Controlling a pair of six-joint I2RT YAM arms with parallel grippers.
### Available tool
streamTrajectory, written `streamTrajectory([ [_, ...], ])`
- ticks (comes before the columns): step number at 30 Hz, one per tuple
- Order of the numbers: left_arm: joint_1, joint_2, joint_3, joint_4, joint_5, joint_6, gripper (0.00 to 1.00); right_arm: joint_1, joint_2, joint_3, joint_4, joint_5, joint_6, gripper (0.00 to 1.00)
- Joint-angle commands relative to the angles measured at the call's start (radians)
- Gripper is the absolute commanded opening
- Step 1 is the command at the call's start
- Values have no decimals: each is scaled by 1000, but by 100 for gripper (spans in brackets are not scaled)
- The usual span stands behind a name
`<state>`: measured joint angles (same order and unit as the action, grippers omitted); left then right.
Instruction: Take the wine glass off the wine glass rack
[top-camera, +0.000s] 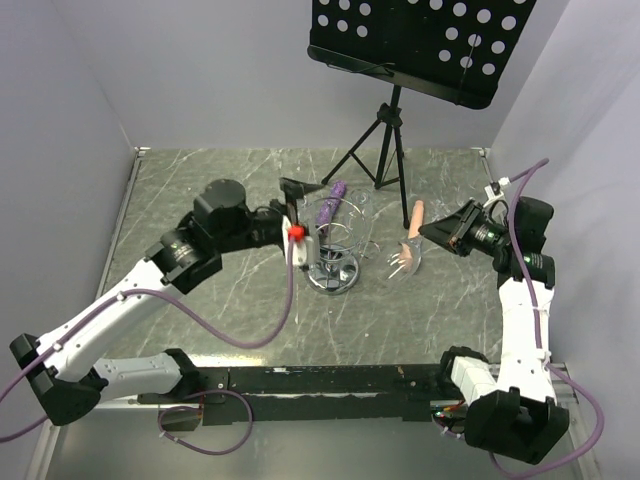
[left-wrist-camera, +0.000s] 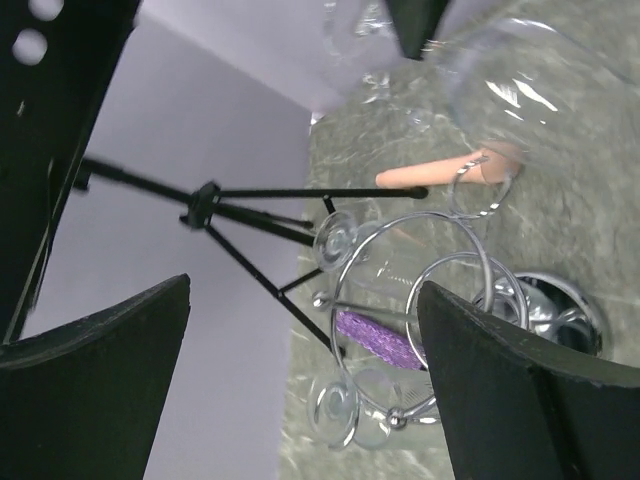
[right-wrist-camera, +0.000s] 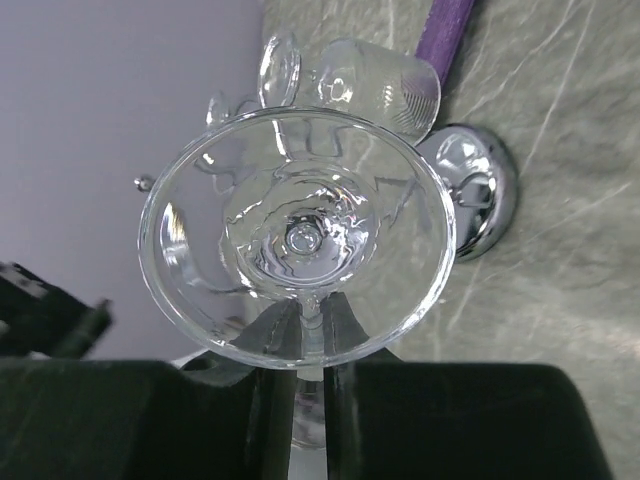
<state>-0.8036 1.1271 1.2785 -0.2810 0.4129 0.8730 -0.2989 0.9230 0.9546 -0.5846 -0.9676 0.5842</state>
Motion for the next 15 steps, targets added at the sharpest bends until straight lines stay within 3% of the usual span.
streamTrajectory([
  [1, -66, -12, -51, 58, 47, 263, 100, -32, -13, 6, 13, -73, 170, 0],
  [5, -129, -9, -114, 120, 69, 351, 100, -43, -12, -20, -3, -54, 245, 0],
  [15, -229, 82, -104, 74, 155, 454, 100, -68, -58, -114, 58, -105, 387, 0],
])
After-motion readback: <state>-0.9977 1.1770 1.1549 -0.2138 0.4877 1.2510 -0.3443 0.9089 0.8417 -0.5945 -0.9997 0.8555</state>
